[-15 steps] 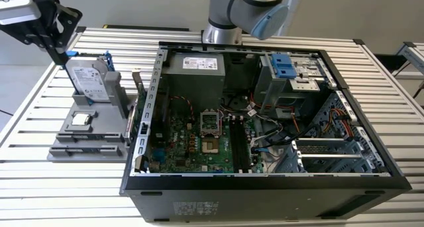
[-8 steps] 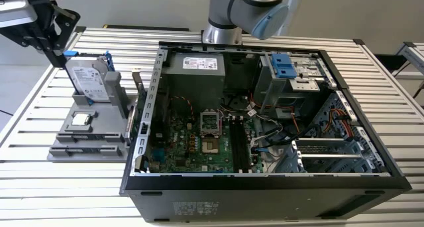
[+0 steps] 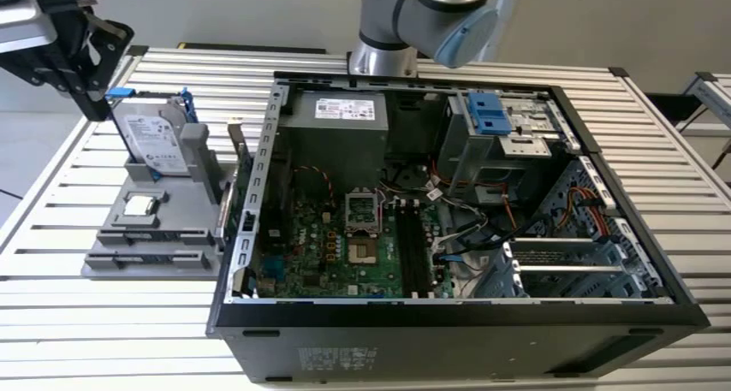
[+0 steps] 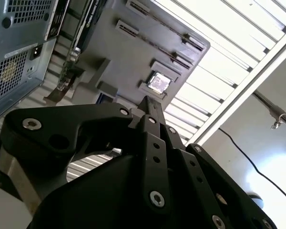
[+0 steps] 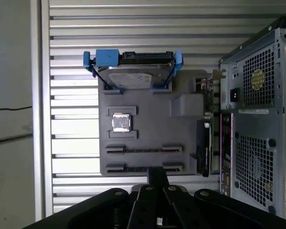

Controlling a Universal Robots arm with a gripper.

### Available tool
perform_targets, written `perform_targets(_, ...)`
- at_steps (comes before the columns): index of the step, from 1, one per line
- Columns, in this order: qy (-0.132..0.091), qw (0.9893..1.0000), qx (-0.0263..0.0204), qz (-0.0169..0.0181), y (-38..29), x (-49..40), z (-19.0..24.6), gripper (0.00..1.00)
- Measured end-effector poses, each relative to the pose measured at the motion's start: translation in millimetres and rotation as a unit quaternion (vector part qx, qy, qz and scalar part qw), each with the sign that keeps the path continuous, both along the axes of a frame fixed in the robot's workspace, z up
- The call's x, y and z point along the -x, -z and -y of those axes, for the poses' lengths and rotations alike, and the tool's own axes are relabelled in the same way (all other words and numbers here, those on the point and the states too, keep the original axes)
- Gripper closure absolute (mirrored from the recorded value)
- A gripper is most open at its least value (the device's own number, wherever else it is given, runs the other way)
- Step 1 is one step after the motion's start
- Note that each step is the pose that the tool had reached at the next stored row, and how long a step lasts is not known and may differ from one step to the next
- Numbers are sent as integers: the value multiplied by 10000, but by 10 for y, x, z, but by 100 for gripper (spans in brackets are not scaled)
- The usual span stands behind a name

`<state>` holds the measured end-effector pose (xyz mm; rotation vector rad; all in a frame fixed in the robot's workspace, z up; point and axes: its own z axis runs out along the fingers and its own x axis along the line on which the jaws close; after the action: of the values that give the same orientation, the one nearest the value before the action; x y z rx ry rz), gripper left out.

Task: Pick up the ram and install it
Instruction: 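Reach for the ram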

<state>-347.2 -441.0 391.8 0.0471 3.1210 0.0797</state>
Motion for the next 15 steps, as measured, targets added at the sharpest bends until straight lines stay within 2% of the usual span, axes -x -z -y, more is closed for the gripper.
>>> perform_targets(15,0,10000,0,0,3,17,143,100)
